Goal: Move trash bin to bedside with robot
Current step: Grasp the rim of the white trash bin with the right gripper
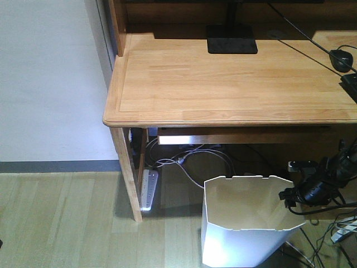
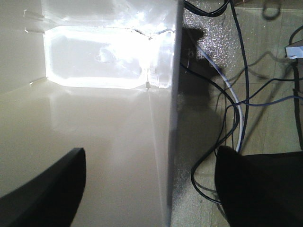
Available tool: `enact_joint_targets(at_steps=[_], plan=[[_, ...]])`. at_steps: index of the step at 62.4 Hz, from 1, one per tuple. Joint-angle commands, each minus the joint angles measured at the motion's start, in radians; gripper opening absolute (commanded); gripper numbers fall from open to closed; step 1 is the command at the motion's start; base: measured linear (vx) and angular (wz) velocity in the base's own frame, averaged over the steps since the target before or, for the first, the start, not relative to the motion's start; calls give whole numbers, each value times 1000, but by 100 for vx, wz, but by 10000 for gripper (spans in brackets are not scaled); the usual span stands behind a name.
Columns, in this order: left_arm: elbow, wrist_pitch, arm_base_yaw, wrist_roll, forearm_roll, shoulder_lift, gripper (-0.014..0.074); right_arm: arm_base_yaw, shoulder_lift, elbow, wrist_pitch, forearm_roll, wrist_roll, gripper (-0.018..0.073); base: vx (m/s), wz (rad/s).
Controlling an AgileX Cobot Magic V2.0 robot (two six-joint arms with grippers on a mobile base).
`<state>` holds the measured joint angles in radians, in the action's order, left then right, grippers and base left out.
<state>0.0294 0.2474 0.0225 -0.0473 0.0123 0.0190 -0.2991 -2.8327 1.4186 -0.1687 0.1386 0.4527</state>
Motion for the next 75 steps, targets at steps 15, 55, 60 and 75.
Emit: enact_joint_targets(at_steps=[15, 55, 60, 75], plan=[[29, -73, 6, -9, 4, 10, -6, -7, -60, 192, -55, 2, 16, 528, 0, 0], [29, -73, 6, -9, 4, 10, -6, -6, -191, 388, -211, 63, 33, 36, 0, 0], [29, -73, 6, -9, 4, 10, -6, -7, -190, 387, -216, 130, 65, -16, 0, 0], [29, -73, 6, -9, 4, 10, -6, -16, -182, 378, -316, 478, 350, -11, 0, 0]])
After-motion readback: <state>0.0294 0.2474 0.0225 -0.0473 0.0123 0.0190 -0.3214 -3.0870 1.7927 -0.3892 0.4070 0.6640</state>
